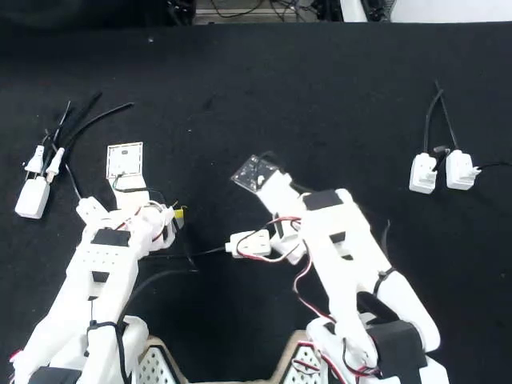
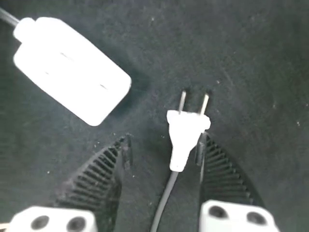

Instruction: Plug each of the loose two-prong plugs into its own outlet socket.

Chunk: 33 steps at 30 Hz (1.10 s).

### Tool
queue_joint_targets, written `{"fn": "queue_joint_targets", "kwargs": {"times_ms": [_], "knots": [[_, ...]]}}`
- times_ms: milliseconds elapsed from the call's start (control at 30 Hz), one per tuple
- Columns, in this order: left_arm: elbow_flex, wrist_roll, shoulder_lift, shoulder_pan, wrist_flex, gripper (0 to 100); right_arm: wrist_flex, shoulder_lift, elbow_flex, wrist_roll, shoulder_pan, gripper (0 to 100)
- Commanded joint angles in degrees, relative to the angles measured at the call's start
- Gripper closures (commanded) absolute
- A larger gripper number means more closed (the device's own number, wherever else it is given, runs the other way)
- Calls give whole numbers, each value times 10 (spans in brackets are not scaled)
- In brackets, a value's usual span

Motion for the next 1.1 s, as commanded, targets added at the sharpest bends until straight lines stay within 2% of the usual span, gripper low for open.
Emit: {"fn": "queue_joint_targets", "kwargs": {"times_ms": [0, 133, 233, 600, 733, 933, 1067], "knots": [[-6, 3, -17, -6, -11, 759, -35, -5, 7, -4, -16, 797], [-5, 3, -17, -6, -11, 759, -99, -5, 63, 14, -15, 797], [-4, 3, -17, -6, -11, 759, -111, -5, 78, 37, -6, 797], [-3, 3, -17, -6, -11, 759, -145, -5, 60, 122, 107, 797], [-3, 3, -17, -6, -11, 759, -167, -5, 56, 124, 130, 801], [-3, 3, -17, -6, -11, 759, -181, -5, 60, 119, 130, 915], [-3, 3, -17, -6, -11, 759, -185, -5, 61, 97, 129, 914]]}}
